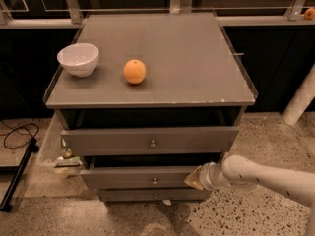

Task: Close middle drawer

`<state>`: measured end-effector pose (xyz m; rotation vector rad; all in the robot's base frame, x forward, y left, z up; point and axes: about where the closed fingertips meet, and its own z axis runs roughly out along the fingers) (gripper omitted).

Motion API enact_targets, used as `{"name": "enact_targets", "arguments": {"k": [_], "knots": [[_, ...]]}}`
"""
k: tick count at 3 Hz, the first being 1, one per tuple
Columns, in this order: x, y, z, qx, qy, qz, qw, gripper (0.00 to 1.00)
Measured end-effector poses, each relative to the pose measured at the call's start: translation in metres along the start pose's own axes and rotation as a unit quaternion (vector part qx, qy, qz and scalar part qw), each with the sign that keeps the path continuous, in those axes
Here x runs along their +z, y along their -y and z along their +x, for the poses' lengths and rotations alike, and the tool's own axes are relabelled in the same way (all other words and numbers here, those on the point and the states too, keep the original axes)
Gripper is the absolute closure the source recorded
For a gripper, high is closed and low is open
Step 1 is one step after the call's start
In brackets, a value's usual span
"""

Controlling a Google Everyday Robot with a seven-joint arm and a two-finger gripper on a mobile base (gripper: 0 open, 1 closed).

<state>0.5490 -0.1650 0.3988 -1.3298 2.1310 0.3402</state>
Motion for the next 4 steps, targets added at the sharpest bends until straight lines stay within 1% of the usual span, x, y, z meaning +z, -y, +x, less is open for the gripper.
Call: {"name": "enact_targets", "arguments": {"k": [1, 3, 4], "knots": [[-0.0006, 0.0082, -0.0053, -0.002, 0.003, 0.006, 1.0, 0.62], [-0.0005, 0.0074, -0.0052, -0.002, 0.003, 0.005, 1.0, 0.15], [-0.0023, 0.0004, -0.004, -0.002, 0.003, 0.005, 1.0, 0.0]]}}
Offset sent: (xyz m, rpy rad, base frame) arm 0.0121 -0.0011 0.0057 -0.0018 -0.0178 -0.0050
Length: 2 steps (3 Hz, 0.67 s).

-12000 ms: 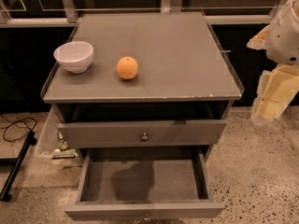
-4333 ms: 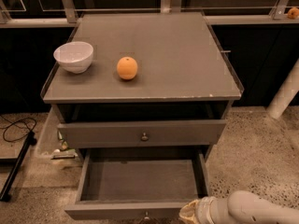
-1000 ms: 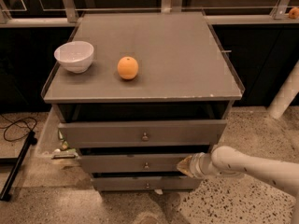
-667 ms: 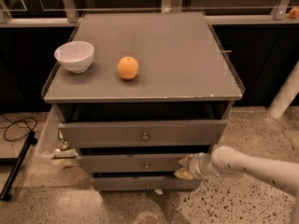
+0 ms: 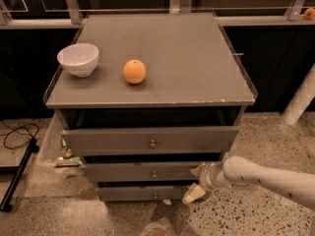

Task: Close middle drawer

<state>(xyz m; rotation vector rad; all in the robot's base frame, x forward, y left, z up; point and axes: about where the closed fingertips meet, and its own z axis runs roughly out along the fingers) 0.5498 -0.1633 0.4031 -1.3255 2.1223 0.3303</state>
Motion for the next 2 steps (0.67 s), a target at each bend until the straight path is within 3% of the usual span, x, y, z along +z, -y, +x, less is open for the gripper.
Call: {"name": "enact_targets", "arguments": {"k": [1, 2], "knots": [[-0.002, -0.006, 0.001, 0.0, 0.0, 0.0, 1.0, 0.0], [-0.03, -0.041, 0.01, 0.022, -0.007, -0.026, 0.9994, 0.0]]}}
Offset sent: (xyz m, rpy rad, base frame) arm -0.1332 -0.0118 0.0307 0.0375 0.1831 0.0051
